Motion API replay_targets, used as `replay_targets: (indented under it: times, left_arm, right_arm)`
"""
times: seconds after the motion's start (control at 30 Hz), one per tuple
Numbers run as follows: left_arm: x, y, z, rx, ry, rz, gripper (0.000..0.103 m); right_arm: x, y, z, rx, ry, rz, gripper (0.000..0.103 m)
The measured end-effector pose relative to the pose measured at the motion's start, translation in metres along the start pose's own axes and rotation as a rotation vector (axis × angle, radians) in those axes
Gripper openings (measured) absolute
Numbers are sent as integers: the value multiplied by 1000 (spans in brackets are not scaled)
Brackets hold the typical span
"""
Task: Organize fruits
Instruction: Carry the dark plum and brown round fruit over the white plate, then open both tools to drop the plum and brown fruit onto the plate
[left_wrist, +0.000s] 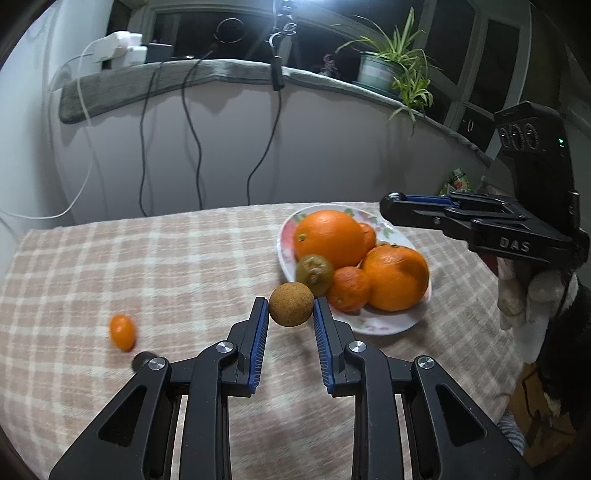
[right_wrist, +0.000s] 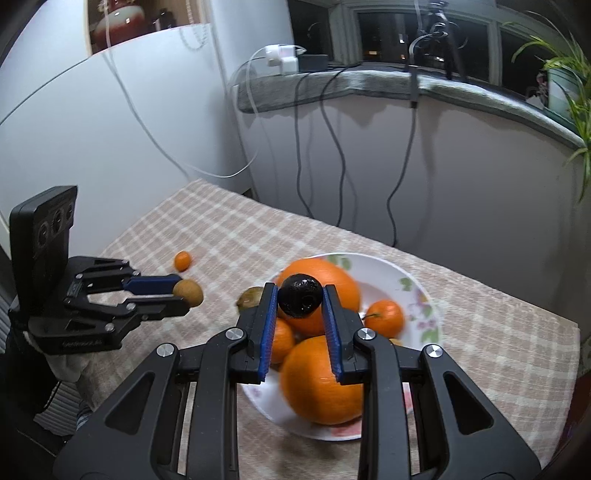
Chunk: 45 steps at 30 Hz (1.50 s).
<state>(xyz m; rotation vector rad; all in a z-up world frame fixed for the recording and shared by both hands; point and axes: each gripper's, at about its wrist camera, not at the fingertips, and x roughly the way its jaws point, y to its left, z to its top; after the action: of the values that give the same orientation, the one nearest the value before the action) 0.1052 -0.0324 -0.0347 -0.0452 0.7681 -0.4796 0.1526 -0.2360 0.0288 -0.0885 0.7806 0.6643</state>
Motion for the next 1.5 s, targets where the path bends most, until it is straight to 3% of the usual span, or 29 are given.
replay_targets:
  times: [0.77,1.5]
  left_arm:
    - [41,-53,41,70,4,-73,23]
    - [60,-70,52,110,18,-80,25]
  right_arm:
    - [15,-80,-12,120,30,-56,25]
    - [25,-90,-20,133,59,-53,26]
